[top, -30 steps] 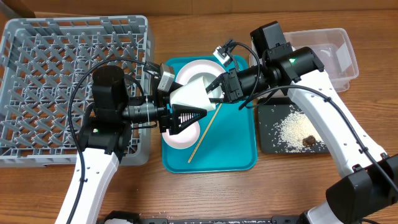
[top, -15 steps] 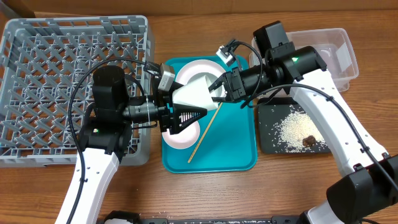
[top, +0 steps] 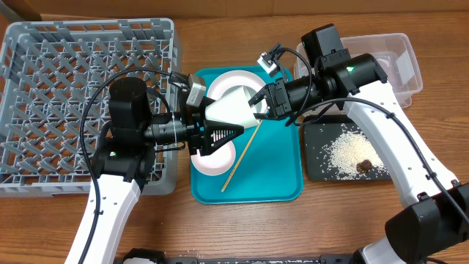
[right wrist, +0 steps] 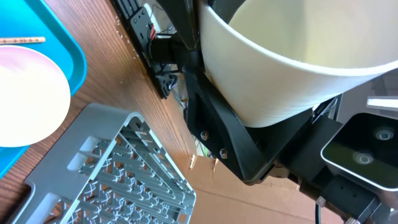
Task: Sort waste into correct bins and load items into the dishwasher
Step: 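Hand the white cup from the right gripper to the left gripper, then place the white cup into the grey dish rack with the left gripper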
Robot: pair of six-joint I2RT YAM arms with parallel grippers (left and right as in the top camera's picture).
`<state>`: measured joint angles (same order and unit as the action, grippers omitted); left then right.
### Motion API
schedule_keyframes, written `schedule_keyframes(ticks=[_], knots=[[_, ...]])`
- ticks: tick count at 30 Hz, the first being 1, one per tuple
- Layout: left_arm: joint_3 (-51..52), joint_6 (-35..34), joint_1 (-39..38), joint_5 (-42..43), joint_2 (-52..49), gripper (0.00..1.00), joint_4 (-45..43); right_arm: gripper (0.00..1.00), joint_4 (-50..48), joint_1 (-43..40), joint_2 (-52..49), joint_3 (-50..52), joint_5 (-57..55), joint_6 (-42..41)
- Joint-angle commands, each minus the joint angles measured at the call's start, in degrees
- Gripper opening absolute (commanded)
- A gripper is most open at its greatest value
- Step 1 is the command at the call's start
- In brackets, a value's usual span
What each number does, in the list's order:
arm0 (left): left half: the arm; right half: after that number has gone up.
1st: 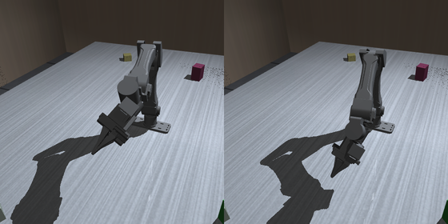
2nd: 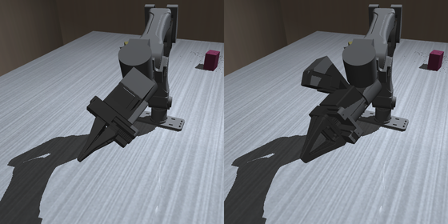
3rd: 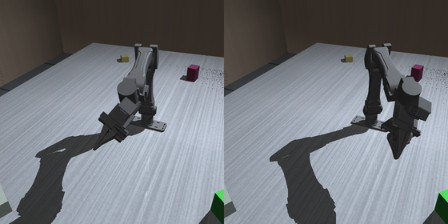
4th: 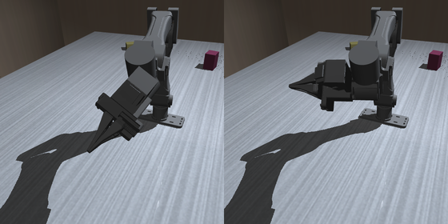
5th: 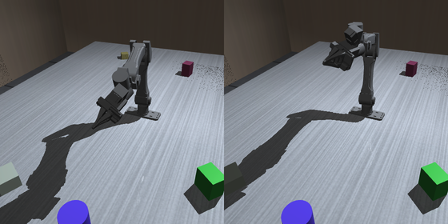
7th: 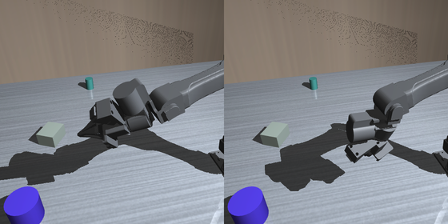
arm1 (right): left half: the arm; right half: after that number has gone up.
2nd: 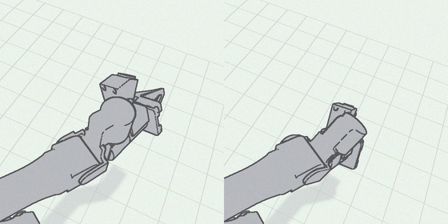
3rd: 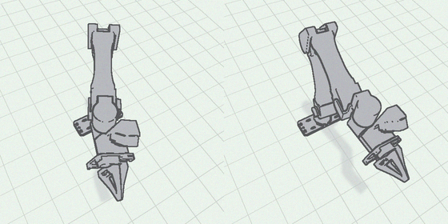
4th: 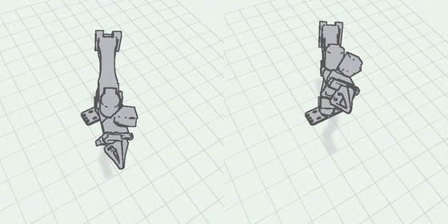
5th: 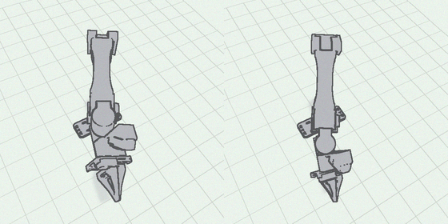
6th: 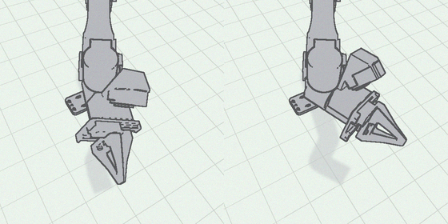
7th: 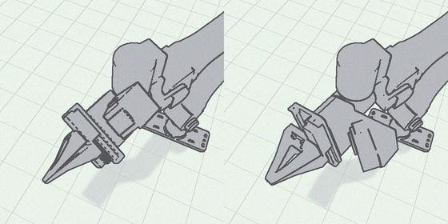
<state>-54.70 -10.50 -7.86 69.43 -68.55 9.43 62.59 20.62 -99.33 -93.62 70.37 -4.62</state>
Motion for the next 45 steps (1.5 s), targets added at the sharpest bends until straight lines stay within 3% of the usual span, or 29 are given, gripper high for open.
schedule_keyframes(ticks=[1, 8, 13, 17, 19, 24, 27, 38, 45], knots=[[-0.92, 0.02, 0.13, -1.09, -0.33, 0.56, -0.02, 0.04, -0.04, -0.13, -0.02, -0.02, 0.20, 0.17], [-0.92, 0.09, 0.44, -6.25, -0.33, 0.48, 1.16, 0.06, 1.09, -0.13, -0.02, -0.02, -2.12, 0.17], [-0.92, 0.92, 0.44, -14.53, -0.33, 0.40, 4.98, 0.18, 2.86, -0.15, -0.02, -0.02, -7.26, 0.17], [-0.92, 3.34, 1.44, -22.10, -0.24, 0.34, 11.04, 0.41, 4.00, -1.01, 0.00, -0.02, -14.99, 0.17], [-0.92, 4.87, 2.56, -24.98, -0.04, 0.32, 14.69, 0.46, 4.94, -2.21, 0.00, -0.04, -19.80, 0.15], [-1.01, 5.25, 6.93, -32.74, 1.42, 0.11, 23.04, 0.48, 8.00, -6.54, 0.00, -0.11, -28.15, 0.17], [-1.66, 5.22, 10.43, -37.92, 3.04, 0.05, 29.03, 0.48, 10.93, -9.38, 0.02, -0.20, -30.75, 0.24], [-13.31, 2.14, 24.98, -67.01, 4.87, 0.04, 54.29, 0.50, 20.44, -17.25, 6.05, -0.20, -54.01, 0.13], [-13.00, -1.55, 30.47, -71.21, 2.51, 0.04, 55.91, 0.50, 24.06, -24.72, 8.46, -0.20, -55.28, 0.17]])
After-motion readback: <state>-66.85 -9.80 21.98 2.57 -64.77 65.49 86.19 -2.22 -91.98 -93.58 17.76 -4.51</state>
